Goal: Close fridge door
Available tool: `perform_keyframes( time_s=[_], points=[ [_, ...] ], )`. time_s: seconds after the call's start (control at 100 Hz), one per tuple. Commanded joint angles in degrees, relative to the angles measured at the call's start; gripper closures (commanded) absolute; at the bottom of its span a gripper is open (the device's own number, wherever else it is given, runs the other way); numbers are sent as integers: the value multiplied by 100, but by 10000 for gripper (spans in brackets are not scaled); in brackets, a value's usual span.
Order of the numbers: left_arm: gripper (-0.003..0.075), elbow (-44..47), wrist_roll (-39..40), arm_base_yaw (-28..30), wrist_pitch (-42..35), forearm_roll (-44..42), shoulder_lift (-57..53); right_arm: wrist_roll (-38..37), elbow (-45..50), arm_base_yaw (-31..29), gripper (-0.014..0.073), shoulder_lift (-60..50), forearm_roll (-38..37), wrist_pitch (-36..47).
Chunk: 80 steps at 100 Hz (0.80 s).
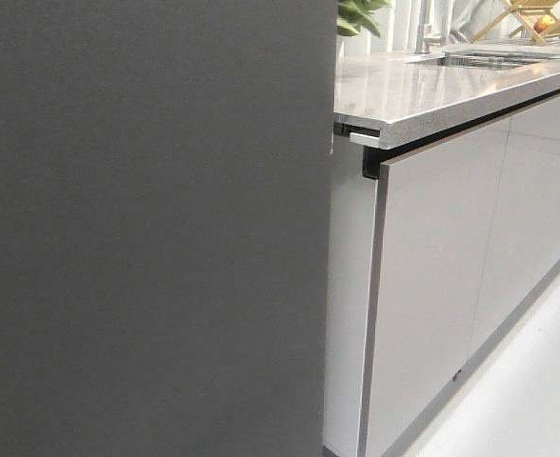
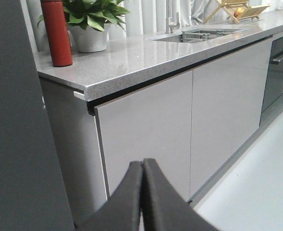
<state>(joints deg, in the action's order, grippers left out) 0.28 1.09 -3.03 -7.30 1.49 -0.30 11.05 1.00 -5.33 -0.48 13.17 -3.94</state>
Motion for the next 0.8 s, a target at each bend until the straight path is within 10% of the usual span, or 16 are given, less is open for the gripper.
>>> perform_keyframes(
  time_s=[0.0, 0.79],
  points=[
    [740, 201, 25, 30, -416, 23, -59, 21, 106, -58, 638, -126, 13, 498],
    [740, 201, 25, 30, -416, 23, -59, 21, 106, -58, 638, -126, 13, 355]
  ],
)
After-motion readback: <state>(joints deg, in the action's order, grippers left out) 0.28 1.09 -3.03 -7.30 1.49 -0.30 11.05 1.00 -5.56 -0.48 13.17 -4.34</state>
